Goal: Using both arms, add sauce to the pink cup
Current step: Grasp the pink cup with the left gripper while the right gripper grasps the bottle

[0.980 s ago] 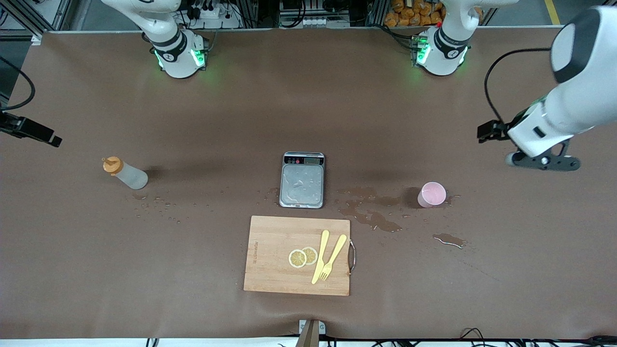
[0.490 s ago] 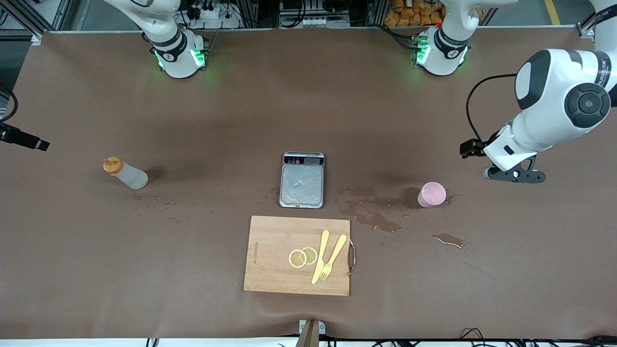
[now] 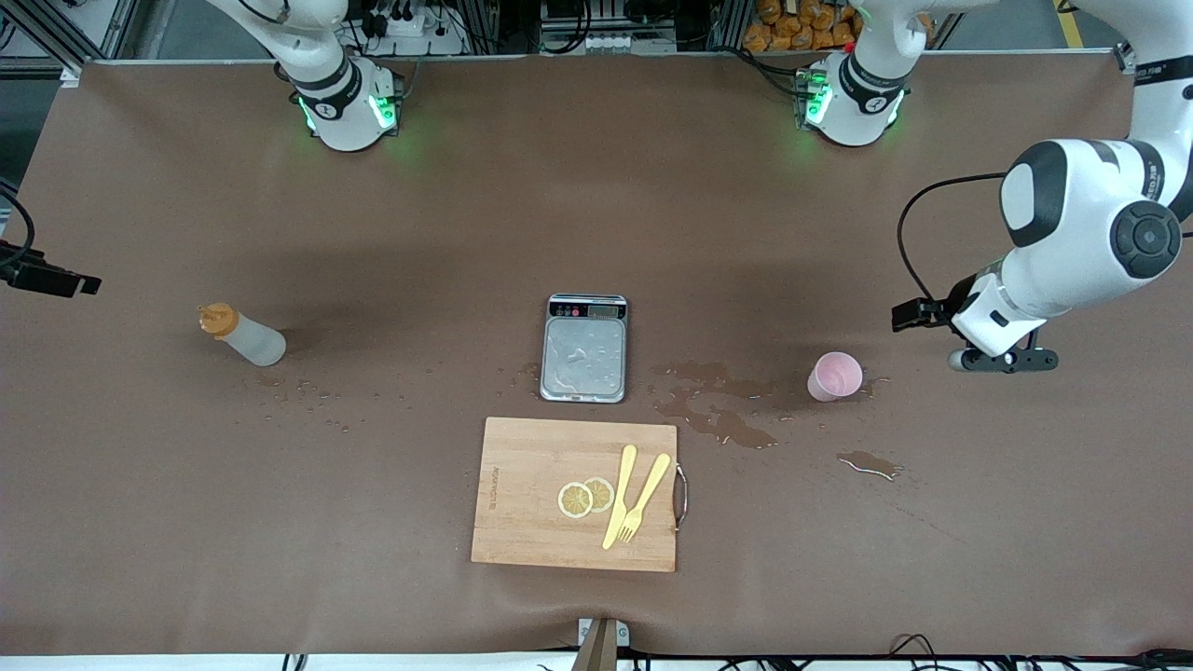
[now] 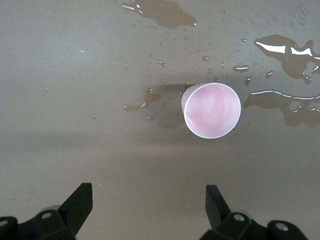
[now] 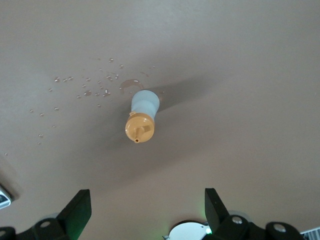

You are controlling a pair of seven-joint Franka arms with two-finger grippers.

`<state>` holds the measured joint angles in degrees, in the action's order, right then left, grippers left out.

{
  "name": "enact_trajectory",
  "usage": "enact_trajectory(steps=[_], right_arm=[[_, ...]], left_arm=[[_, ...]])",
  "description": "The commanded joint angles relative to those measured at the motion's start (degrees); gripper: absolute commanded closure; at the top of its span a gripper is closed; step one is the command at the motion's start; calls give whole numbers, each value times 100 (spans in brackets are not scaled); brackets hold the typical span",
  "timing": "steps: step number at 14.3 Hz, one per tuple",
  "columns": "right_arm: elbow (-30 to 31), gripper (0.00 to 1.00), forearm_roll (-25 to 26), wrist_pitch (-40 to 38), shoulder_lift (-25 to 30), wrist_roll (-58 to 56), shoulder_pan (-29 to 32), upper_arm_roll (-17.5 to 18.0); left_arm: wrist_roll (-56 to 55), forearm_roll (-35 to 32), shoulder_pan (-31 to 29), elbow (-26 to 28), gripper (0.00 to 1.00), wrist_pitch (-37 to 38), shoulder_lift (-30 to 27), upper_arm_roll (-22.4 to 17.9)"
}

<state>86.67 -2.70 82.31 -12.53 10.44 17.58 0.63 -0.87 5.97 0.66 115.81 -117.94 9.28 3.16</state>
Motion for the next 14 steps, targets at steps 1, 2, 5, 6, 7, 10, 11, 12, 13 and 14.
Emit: enact_trajectory(steps=[1, 2, 5, 6, 7, 10, 11, 12, 13, 14], right_arm=[[-124, 0, 95, -58, -302, 387, 298, 77], [-124, 0, 16, -14, -398, 563, 508, 77], [-133, 0, -483, 13, -750, 1089, 930, 77], [-133, 0, -755, 13, -890, 1274, 1088, 86], [-124, 0, -1036, 4, -1022, 1355, 1255, 86], [-133, 0, -1766, 4, -1540, 1566, 1651, 86], [-133, 0, -2108, 4, -1699, 1566, 1809, 86], [-133, 0, -2442, 4, -1865, 1566, 1959, 77], [-133, 0, -2602, -13, -2032, 1575, 2047, 77], [-133, 0, -2665, -5, -2156, 1601, 2083, 86]], left_arm=[[122, 142, 4, 29, 0, -71, 266, 45], [122, 133, 65, -5, 0, -71, 415, 45], [139, 115, 145, -111, 0, -264, 627, 45], [209, 133, 101, -155, 0, -378, 697, 62], [288, 150, 145, -225, 0, -483, 837, 80], [289, 151, 198, -278, 0, -862, 1128, 89], [289, 142, 198, -322, 0, -941, 1181, 97], [280, 150, 206, -418, 0, -976, 1312, 98], [280, 220, 207, -523, 0, -977, 1391, 167], [280, 308, 207, -585, 0, -977, 1471, 211]])
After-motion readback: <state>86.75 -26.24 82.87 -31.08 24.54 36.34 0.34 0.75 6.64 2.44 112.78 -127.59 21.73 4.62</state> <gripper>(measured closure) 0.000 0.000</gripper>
